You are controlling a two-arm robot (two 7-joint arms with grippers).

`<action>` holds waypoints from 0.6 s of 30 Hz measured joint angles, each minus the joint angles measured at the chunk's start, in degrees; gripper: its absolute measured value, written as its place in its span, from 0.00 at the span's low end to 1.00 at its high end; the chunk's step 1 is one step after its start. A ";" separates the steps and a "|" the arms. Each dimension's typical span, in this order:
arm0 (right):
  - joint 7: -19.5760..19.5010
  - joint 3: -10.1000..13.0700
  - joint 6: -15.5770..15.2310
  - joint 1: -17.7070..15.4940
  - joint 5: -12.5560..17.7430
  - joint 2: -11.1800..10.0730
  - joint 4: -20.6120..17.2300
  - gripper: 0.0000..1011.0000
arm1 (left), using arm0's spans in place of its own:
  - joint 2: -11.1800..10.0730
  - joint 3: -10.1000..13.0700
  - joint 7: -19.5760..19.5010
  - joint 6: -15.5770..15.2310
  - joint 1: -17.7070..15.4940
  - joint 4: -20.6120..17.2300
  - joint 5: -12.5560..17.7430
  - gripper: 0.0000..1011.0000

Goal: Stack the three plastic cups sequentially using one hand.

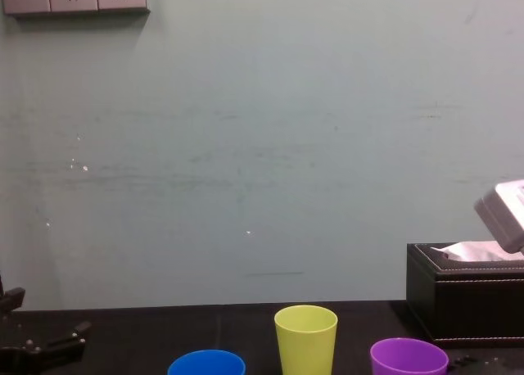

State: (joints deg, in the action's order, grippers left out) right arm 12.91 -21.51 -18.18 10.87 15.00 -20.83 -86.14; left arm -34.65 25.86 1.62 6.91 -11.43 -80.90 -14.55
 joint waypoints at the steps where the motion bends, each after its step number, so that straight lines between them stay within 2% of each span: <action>1: 0.22 0.12 0.11 0.05 -0.14 0.27 0.22 0.99 | 0.00 0.00 0.00 0.00 0.00 0.00 0.00 0.99; 8: 1.02 0.64 0.44 0.26 -0.68 1.34 0.76 0.99 | 0.00 0.00 0.00 0.00 0.00 0.00 0.00 0.99; 18: 1.02 0.57 0.41 0.26 -0.68 1.23 0.76 0.99 | 0.00 0.00 0.00 0.00 0.00 0.00 0.00 0.99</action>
State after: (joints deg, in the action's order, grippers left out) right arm 13.93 -20.93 -17.77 11.13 14.32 -19.60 -85.38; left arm -34.65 25.86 1.62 6.91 -11.43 -80.90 -14.55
